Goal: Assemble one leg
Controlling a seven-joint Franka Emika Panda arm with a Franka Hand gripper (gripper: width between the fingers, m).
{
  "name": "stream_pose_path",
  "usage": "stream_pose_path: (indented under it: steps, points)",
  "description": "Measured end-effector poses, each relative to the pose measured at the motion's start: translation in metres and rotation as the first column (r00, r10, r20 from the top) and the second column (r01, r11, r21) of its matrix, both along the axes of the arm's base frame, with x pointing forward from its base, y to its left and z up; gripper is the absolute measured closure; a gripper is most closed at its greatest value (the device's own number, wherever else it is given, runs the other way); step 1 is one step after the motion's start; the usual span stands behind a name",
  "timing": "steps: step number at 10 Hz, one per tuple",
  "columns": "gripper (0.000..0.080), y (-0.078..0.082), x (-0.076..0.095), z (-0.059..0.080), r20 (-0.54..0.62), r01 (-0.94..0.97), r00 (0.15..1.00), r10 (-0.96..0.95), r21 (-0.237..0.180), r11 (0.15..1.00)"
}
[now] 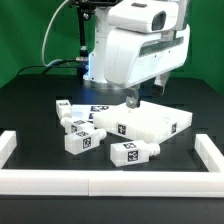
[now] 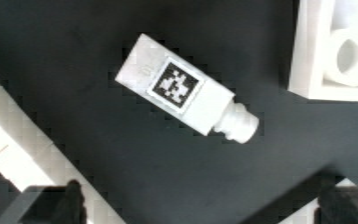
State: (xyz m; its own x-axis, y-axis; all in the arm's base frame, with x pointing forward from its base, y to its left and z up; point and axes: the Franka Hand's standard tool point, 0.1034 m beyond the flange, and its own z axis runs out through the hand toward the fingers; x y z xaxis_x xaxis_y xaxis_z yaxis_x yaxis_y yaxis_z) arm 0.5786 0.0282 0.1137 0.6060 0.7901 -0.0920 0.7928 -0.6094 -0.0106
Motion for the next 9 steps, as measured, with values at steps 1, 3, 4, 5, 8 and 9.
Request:
stream_pose_path:
  steps: [1, 3, 4, 5, 8, 9]
  points:
    - [0.015, 0.0, 0.0, 0.0, 0.0, 0.0, 1.0, 0.0, 0.0, 1.0]
    - [0.015, 0.0001, 0.0, -0.0001, 0.0, 0.001, 1.0, -0.001, 0.001, 1.0]
    - [0.015, 0.0001, -0.0001, -0.0002, 0.0, 0.001, 1.0, -0.001, 0.001, 1.0]
    - [0.015, 0.0001, -0.0001, -0.0003, 0.0, 0.001, 1.0, -0.001, 0.001, 1.0]
    - [0.015, 0.0002, -0.0002, -0.0005, 0.0, 0.01, 1.0, -0.01, 0.001, 1.0]
    - [0.015, -0.0006, -0.0003, -0.0009, 0.003, 0.035, 0.999, -0.035, 0.003, 0.999]
